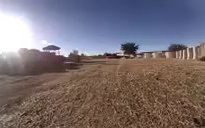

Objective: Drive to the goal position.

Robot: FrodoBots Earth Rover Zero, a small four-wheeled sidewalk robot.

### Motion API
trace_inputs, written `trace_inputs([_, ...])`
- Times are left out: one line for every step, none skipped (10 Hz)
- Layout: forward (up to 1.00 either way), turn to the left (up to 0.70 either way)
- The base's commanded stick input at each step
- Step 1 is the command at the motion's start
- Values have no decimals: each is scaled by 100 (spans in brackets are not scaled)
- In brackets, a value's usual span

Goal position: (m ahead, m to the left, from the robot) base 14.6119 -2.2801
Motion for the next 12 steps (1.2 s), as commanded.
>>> trace_inputs([50,0])
trace_inputs([50,0])
trace_inputs([50,0])
trace_inputs([50,0])
trace_inputs([50,0])
trace_inputs([50,0])
trace_inputs([50,-39])
trace_inputs([50,-50])
trace_inputs([50,-24])
trace_inputs([50,0])
trace_inputs([50,0])
trace_inputs([50,0])
